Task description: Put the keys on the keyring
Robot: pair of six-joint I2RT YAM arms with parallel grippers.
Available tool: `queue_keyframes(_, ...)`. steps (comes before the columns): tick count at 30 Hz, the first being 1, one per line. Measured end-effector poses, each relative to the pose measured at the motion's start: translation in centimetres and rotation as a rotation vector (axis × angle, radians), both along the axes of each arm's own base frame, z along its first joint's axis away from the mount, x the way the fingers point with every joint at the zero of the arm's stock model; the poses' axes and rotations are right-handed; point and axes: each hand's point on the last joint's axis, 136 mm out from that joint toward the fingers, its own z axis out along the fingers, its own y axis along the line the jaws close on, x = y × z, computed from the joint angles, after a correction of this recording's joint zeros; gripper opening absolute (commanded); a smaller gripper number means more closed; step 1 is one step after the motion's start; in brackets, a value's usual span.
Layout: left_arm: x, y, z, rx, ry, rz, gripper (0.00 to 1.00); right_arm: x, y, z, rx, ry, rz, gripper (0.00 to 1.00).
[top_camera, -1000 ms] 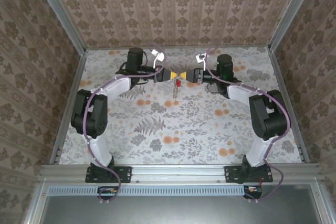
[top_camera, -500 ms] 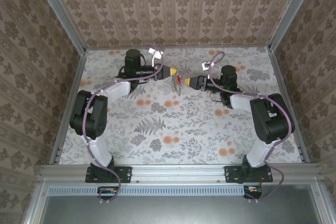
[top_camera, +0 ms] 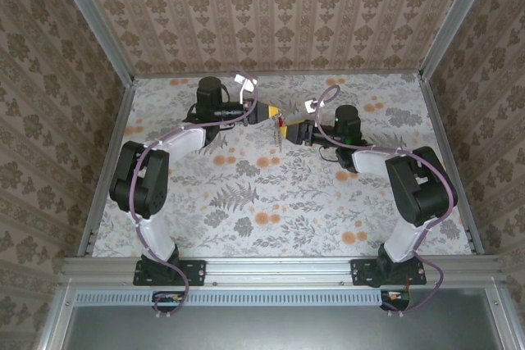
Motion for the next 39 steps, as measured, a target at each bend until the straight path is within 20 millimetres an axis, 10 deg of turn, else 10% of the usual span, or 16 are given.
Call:
queue_keyframes(6,-0.1,-0.1,0.0,0.0,0.008,-0.004,0.0,0.6,0.1,0.4,-0.012,-0.019,-0.018,0.53)
queue_keyframes(17,-0.1,-0.3,0.1,-0.004,0.022,0.002,0.0,0.4,0.5,1.1,-0.024,-0.059,0.004,0.01)
queue_keyframes(39,-0.1,-0.2,0.8,-0.042,0.022,0.007,0.0,-1.6,1.7,1.6,-0.037,-0.071,0.098,0.0)
